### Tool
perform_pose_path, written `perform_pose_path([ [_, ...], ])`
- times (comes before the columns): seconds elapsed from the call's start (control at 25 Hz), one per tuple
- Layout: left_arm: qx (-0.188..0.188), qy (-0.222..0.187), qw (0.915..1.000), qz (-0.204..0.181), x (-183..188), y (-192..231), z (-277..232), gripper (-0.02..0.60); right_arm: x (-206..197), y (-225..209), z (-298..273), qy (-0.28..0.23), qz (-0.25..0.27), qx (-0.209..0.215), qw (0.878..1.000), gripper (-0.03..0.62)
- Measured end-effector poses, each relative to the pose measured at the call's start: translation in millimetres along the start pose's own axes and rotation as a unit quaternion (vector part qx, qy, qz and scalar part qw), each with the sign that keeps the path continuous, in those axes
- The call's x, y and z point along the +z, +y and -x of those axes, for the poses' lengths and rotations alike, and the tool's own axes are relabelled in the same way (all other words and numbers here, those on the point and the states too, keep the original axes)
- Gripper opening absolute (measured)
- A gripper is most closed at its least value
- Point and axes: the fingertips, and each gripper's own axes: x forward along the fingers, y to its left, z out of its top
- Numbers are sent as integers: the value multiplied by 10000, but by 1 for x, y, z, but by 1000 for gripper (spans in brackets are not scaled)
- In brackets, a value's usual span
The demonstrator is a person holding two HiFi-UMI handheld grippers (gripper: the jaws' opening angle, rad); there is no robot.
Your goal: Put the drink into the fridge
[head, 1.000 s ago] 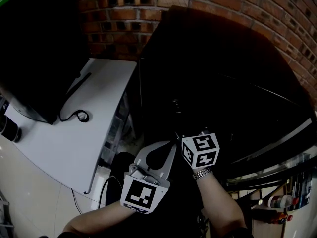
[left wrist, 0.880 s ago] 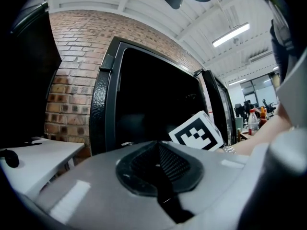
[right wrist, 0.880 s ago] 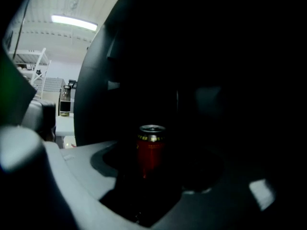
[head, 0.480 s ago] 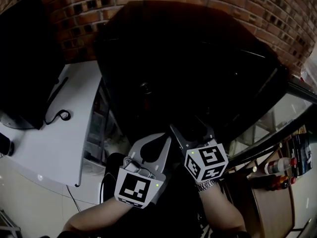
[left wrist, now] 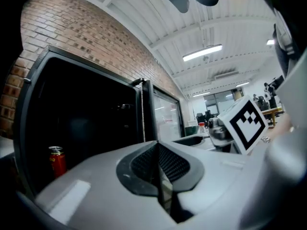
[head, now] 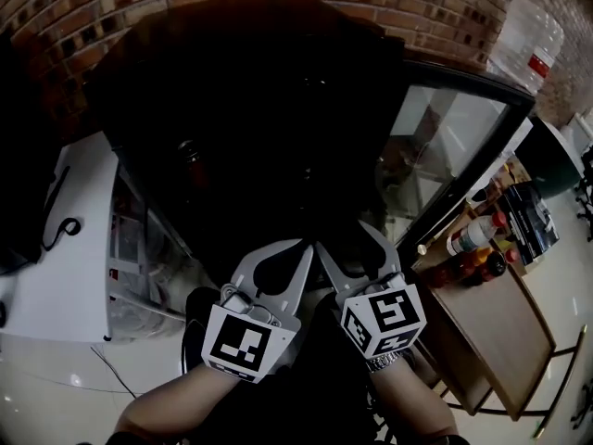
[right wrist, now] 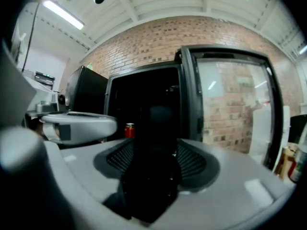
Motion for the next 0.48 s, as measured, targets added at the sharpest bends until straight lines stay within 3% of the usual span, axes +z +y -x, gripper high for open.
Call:
perform_pose_path([
  [0.24,-770,-87,9970,-47,8,-76,-27,3,-16,-55,82,113,-129,-906,9957,273],
  [0.48,-1273,-126,9918,-18,11,-134,-45,3,-29,-94,145,225,-187,-1556,9874,273],
])
